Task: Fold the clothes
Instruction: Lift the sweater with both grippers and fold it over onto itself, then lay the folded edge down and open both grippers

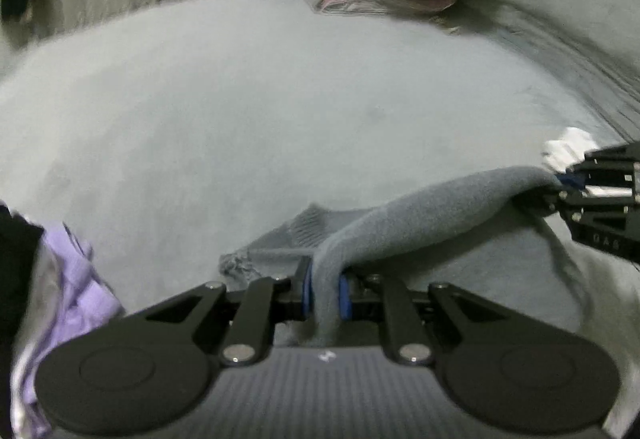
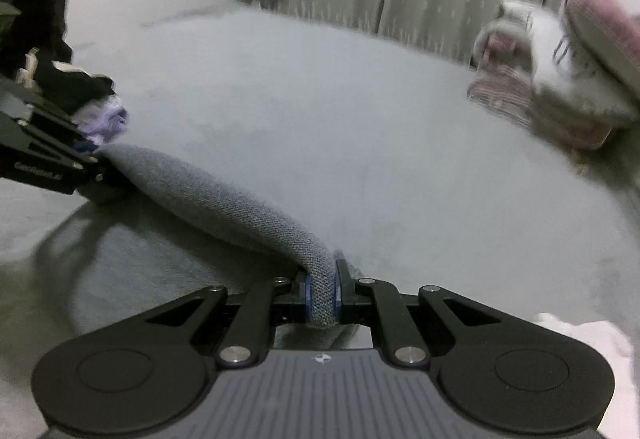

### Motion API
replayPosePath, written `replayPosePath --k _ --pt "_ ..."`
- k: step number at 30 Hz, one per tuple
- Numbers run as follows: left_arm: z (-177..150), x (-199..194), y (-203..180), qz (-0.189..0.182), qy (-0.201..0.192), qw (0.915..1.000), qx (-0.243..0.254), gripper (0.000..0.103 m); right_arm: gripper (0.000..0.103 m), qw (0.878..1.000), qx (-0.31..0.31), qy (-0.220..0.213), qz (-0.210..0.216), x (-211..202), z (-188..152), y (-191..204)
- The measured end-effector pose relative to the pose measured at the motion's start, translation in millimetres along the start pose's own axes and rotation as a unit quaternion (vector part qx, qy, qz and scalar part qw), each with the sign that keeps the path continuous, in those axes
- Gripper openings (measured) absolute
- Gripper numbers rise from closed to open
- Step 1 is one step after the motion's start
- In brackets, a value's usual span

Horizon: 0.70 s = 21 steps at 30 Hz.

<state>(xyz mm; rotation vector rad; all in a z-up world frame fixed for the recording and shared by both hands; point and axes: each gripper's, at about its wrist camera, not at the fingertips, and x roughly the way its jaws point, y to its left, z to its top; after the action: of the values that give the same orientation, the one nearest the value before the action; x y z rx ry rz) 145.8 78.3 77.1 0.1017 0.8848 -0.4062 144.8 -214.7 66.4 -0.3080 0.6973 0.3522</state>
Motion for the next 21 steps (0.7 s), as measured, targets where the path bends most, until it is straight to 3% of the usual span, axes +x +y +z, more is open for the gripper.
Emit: replayPosePath --k 6,10,16,21 --pt "7 14 11 0.003 0.008 0.9998 -0.019 0.022 0.011 1.0 0.016 0.005 0.008 26 -3 -9" --pt "3 14 20 0.007 0.011 0.9993 -0.035 0.025 0.029 0.999 0.036 -0.001 -0.001 33 -8 -19" --pt "1 10 34 0.013 0.008 0.9987 -0.049 0.026 0.03 0.997 0.07 -0.014 -0.02 28 -6 -29" --pt "1 13 26 0.019 0.004 0.9991 -0.038 0.026 0.03 0.996 0.094 -0.007 -0.007 28 -6 -30"
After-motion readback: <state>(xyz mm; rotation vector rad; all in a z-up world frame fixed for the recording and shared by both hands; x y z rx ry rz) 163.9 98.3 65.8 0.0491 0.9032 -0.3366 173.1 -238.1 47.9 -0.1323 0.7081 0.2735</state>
